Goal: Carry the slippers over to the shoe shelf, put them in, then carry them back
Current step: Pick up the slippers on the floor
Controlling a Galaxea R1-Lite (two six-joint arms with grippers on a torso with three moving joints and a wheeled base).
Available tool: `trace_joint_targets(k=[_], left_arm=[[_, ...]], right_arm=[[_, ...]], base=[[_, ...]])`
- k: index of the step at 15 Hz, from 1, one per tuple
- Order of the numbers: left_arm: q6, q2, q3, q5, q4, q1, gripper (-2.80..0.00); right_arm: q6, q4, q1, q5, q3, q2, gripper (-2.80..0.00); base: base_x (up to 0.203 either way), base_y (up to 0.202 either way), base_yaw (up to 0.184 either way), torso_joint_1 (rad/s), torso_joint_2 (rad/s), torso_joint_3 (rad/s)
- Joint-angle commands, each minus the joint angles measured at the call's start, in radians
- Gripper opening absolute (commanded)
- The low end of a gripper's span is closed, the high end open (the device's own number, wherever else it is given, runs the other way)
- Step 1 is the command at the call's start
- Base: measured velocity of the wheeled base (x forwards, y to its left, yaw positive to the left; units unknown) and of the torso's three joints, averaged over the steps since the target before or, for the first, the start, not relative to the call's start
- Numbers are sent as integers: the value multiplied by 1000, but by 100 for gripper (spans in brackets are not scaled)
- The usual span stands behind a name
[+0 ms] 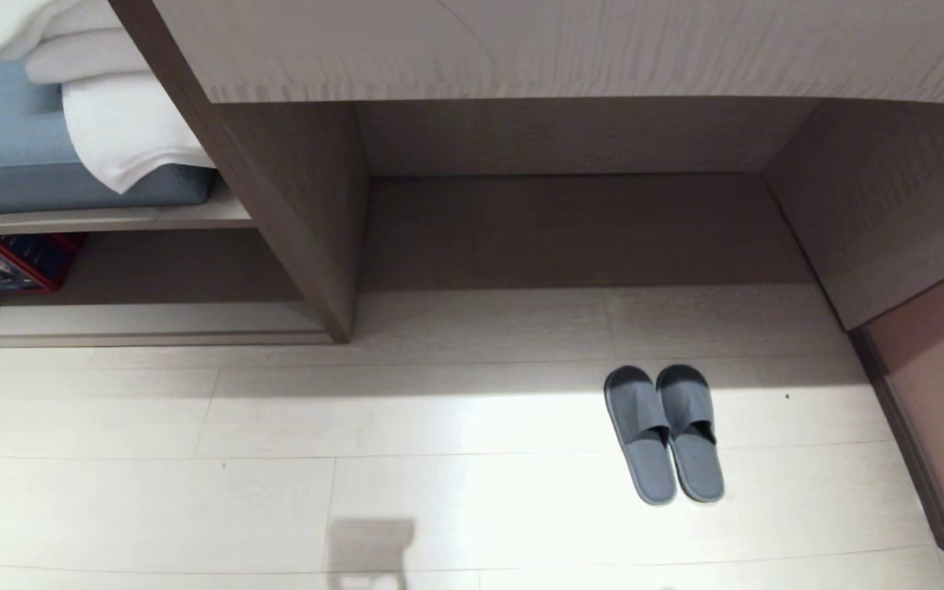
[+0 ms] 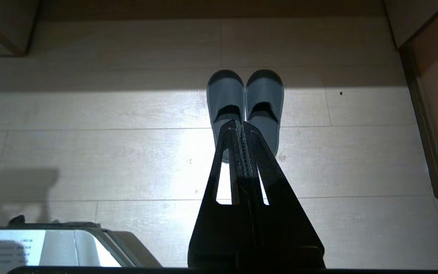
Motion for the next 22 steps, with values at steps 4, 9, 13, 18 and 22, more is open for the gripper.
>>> trace_joint_targets(k=[4, 9, 13, 18, 22], left_arm=[[-1, 0, 0, 0, 1, 0, -280], [-2, 1, 0, 0, 1, 0, -280], [-2, 1, 0, 0, 1, 0, -280], [-4, 1, 0, 0, 1, 0, -280], [-4, 1, 0, 0, 1, 0, -280]], right_arm=[[-1, -1, 0, 0, 0, 0, -280], [-9, 1, 0, 0, 0, 0, -280], [-9, 1, 0, 2, 2, 0, -280], [-15, -1, 0, 2, 0, 0, -280], [-15, 1, 0, 2, 1, 0, -280]], base=[[0, 0, 0, 2, 1, -197], [0, 0, 0, 3, 4, -195], [0, 0, 0, 4, 5, -195], [0, 0, 0, 5, 5, -195], [0, 0, 0, 2, 4, -201]])
